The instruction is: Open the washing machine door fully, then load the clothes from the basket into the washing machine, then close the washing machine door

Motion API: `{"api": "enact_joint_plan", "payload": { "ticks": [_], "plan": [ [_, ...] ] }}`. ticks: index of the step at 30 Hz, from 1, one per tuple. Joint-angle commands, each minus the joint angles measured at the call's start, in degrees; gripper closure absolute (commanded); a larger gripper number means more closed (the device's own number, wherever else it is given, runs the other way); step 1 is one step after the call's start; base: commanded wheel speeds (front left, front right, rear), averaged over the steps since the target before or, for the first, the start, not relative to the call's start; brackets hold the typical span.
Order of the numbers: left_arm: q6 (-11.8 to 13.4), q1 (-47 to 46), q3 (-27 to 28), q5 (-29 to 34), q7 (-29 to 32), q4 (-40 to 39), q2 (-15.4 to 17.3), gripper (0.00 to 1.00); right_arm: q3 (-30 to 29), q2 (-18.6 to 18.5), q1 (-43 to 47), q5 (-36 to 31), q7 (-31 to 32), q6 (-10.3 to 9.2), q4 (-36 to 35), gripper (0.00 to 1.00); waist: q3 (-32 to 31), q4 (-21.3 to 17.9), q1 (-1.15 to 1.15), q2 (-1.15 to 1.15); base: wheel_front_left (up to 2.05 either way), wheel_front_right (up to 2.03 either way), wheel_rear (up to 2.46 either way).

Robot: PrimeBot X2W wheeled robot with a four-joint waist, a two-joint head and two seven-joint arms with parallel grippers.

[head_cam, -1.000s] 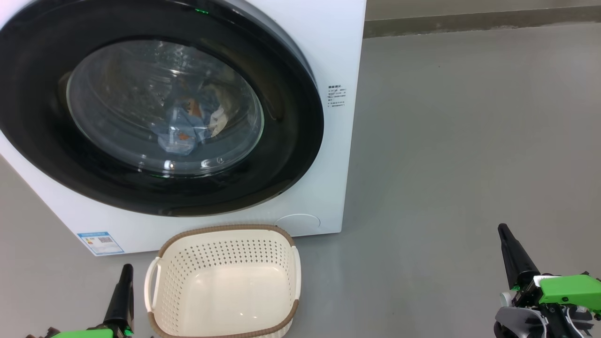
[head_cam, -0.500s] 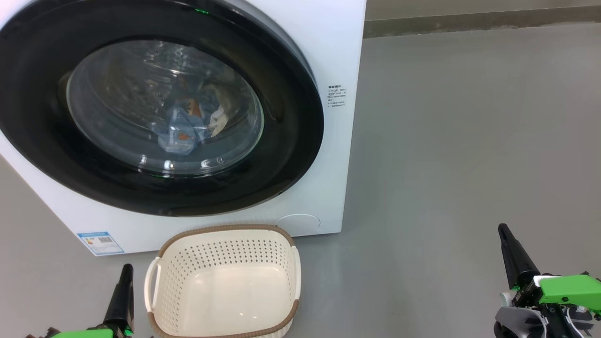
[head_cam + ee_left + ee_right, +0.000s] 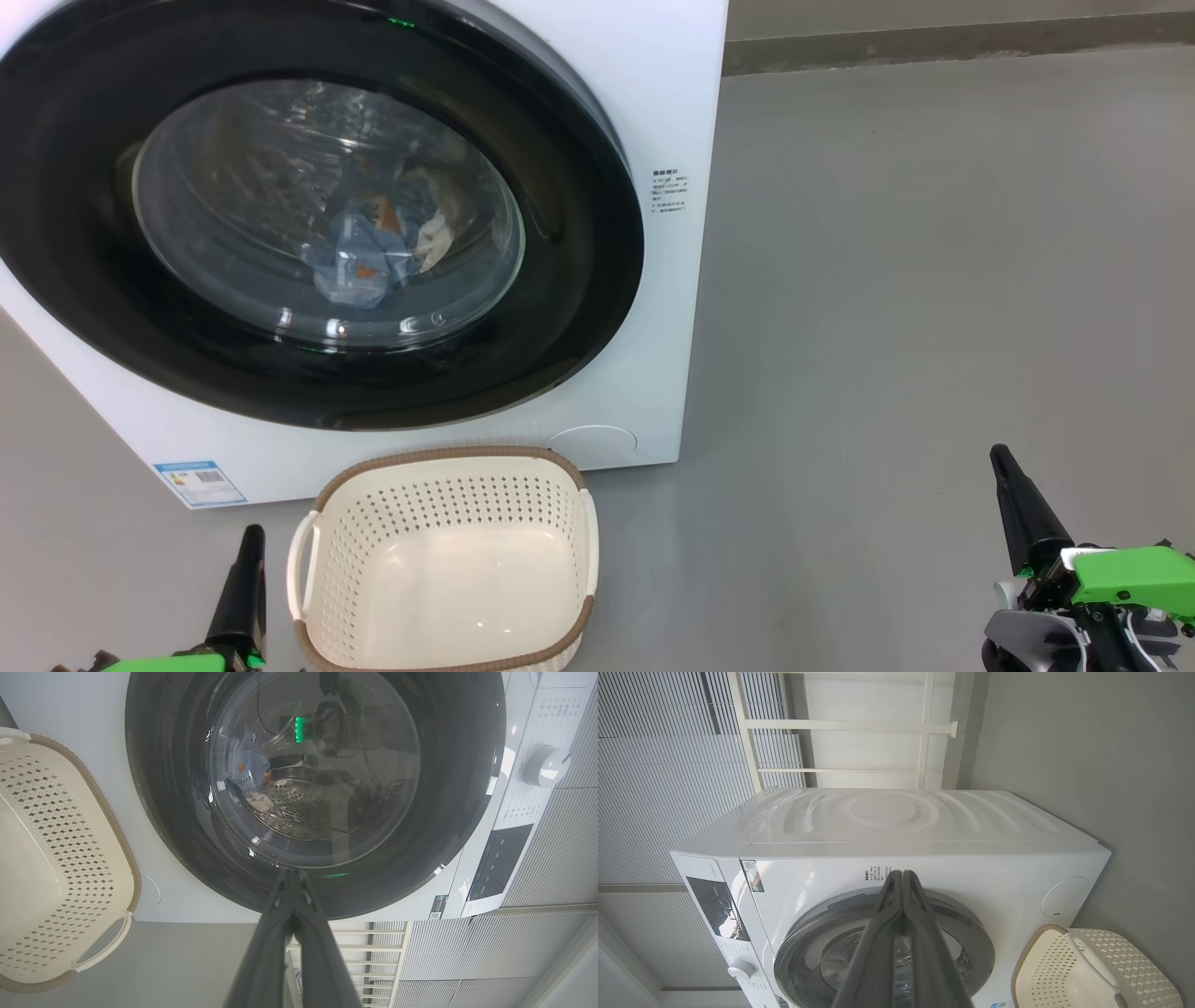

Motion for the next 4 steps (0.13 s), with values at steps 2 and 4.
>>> {"api": "enact_joint_plan", "payload": {
  "ticks": [2,4],
  "plan": [
    [0.0,-2.4,1.7,-0.5,0.4,-1.8,0.5,1.0,1.0,-0.4,-1.9,-0.1,0.3,0.1,-1.7,1.0,0.0,0.0,0.0,0.0,0.0,0.0,0.0],
    [0.0,-2.4,1.7,-0.5,0.4,-1.8,0.5,1.0,1.0,-0.4,-1.9,-0.1,0.3,0.1,-1.7,1.0,0.0,0.0,0.0,0.0,0.0,0.0,0.0]
  ]
}}
